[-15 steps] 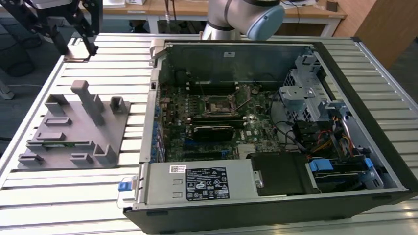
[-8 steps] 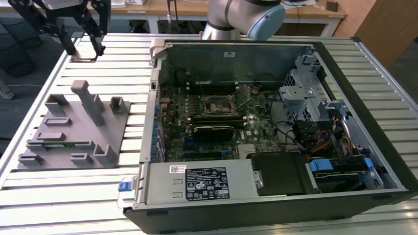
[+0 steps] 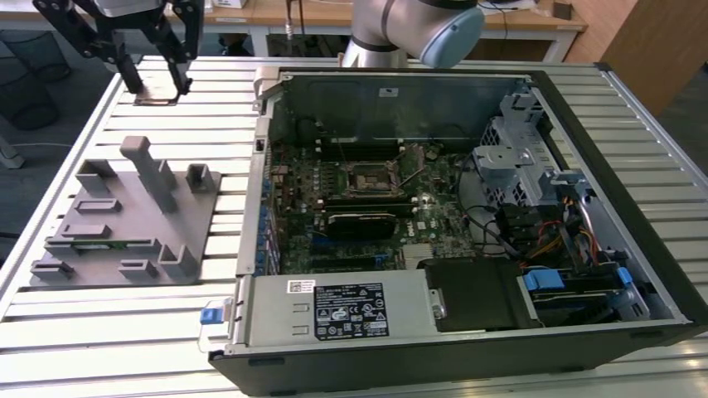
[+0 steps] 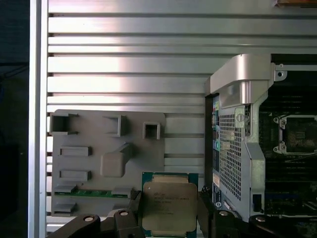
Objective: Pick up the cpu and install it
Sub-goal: 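Pick up the cpu and move it towards the insertion slot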
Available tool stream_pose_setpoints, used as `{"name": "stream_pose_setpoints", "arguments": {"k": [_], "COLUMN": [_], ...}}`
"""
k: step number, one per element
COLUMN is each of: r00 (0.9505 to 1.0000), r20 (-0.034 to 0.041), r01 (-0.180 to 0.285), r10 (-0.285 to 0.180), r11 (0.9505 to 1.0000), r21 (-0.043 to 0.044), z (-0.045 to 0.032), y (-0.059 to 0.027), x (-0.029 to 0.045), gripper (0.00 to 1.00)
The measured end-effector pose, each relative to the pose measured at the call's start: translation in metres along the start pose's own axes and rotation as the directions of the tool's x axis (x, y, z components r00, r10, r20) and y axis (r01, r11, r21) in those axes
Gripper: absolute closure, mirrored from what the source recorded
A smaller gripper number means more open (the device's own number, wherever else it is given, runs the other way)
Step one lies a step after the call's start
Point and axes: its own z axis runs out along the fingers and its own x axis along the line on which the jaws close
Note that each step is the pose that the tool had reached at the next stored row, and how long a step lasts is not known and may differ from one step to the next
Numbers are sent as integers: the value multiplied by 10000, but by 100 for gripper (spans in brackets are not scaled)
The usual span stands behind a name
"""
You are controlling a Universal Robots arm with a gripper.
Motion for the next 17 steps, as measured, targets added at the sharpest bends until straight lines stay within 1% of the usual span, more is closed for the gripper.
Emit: {"name": "stream_pose_setpoints", "arguments": {"k": [10,17], "r00": [10000,10000], "r20": [0,-1], "r01": [0,0], "r10": [0,0], "r11": [10000,10000], "r21": [0,0], "z": [3,5], "y": [2,3], "x": [-185,-348], "gripper": [47,47]}}
